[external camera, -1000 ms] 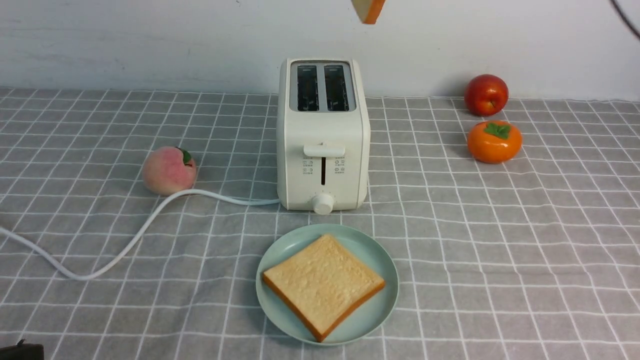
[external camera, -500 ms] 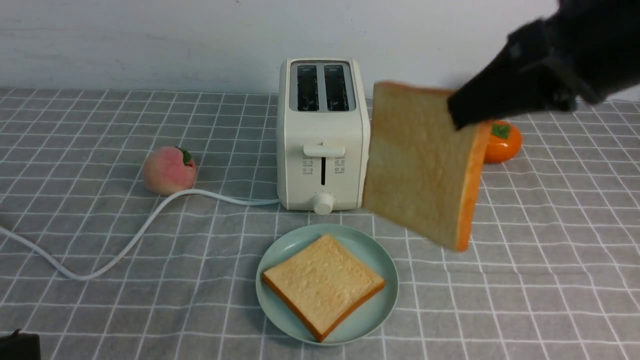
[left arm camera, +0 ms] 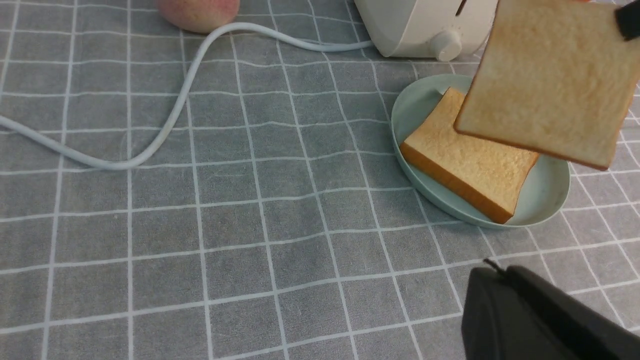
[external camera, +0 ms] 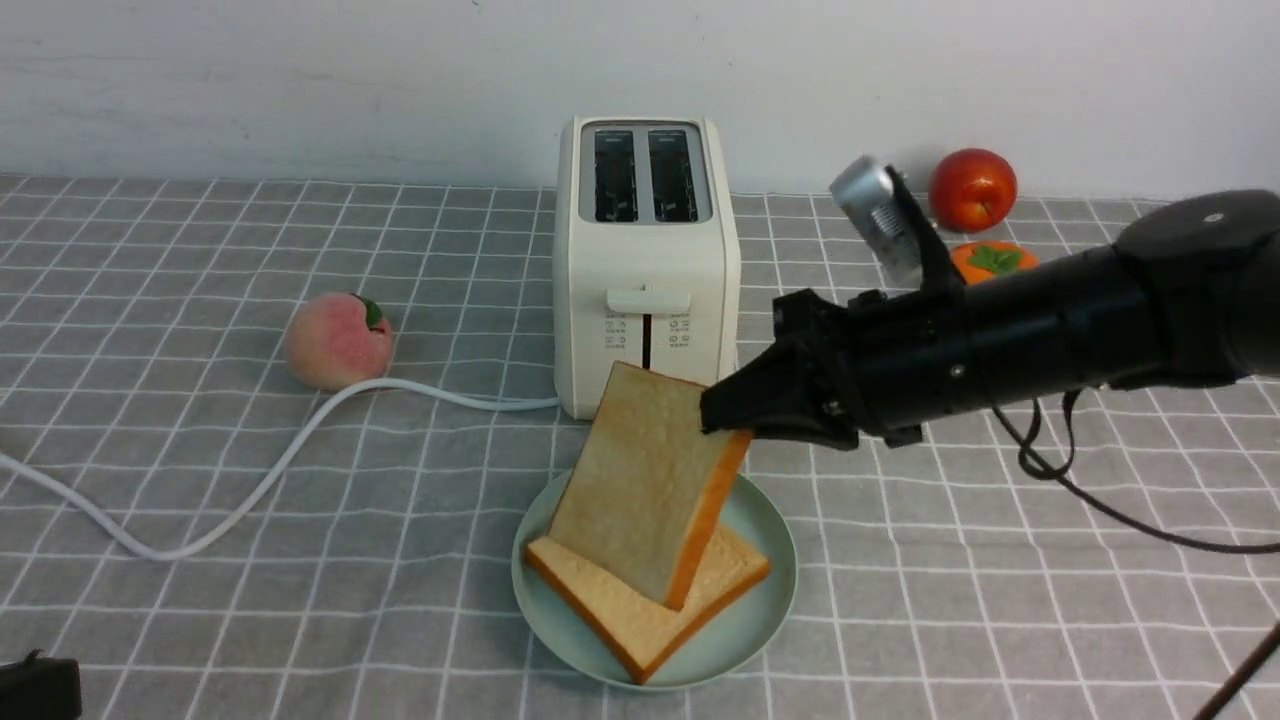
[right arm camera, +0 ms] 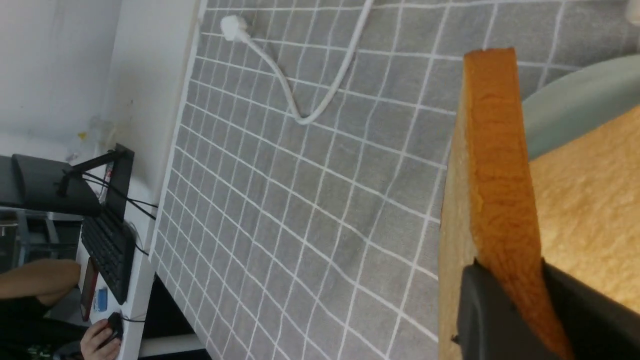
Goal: Take toasted bread from bread machine on grey coffee table place on plate.
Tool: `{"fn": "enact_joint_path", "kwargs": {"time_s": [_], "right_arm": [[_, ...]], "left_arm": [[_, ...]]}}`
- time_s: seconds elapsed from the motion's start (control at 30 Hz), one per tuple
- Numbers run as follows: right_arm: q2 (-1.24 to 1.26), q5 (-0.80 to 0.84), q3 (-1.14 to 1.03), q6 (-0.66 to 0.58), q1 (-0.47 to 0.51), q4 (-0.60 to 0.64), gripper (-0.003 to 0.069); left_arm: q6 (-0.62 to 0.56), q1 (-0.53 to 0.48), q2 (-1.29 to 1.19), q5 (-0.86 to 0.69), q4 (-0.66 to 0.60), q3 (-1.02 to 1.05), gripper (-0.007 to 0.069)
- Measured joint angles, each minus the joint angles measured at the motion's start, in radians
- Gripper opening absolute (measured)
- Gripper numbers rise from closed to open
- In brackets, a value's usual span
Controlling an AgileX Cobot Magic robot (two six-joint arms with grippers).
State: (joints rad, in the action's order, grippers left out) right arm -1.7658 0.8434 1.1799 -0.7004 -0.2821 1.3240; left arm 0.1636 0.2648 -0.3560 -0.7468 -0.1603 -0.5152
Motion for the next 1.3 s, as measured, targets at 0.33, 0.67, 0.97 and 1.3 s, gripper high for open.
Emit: {"fn": "enact_joint_path", "kwargs": {"time_s": [0.33,0.67,0.97,1.3], "right_arm": [[-0.068,0.006,0.005,-0.005,0.030,-0.156,0.0433],[0.258,0.094,0.115,0.319,0.128,-0.768,0.0456],[0.795,0.111,0.058,0.755,0.136,-1.220,0.0003],[1.567,-0.543,-0.716,0.851,0.136,-1.277,-0.0007]], "left_arm": [[0.000,0.000,0.000,0.000,0.000,0.000,-0.0014],[0.000,0.000,0.000,0.000,0.000,0.000,-0.0014],[0.000,0.000,0.000,0.008,0.000,0.000,-0.0014],[0.000,0.000,0.000,0.123,0.000,0.000,-0.0014]]}}
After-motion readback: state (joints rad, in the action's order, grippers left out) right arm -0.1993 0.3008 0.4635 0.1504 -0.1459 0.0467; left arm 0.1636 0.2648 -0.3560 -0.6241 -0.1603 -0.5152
